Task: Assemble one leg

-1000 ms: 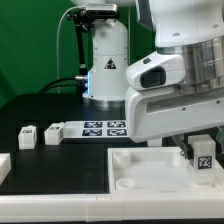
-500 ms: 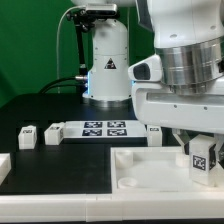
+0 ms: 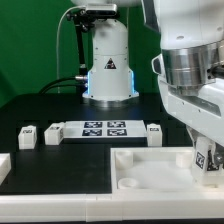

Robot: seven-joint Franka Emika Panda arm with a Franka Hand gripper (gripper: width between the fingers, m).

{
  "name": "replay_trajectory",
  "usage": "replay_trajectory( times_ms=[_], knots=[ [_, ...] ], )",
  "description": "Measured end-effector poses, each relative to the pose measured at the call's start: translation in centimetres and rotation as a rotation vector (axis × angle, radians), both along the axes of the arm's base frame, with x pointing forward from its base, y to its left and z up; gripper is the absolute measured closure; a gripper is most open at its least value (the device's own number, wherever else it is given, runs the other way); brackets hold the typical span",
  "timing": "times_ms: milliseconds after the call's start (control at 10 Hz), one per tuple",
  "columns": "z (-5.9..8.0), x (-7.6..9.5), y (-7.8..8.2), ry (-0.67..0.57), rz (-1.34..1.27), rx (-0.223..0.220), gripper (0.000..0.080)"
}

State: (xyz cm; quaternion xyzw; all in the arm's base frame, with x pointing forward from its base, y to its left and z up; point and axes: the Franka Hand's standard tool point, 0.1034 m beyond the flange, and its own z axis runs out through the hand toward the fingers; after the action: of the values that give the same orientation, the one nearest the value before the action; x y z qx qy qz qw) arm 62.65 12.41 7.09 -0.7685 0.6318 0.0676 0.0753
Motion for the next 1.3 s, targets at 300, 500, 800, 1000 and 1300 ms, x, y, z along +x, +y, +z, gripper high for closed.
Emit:
replay_trajectory(
  times_ms=[300,500,800,1000,1300],
  knots=[
    [-0.01,-0.01,0.07,-0.006,0.030,0.005,0.0290],
    [-0.01,0.03,-0.03,-0.050,0.239,0.005,0.0190],
    [-0.33,-0.08,-0.06,-0.113,0.560,0.007,0.0151],
    [-0.43,-0.08,-0.02,-0.169,0.829,0.001,0.0151],
    [-0.32,0.00,0.07,-0.221,1.206,-0.030,0.0151]
  ],
)
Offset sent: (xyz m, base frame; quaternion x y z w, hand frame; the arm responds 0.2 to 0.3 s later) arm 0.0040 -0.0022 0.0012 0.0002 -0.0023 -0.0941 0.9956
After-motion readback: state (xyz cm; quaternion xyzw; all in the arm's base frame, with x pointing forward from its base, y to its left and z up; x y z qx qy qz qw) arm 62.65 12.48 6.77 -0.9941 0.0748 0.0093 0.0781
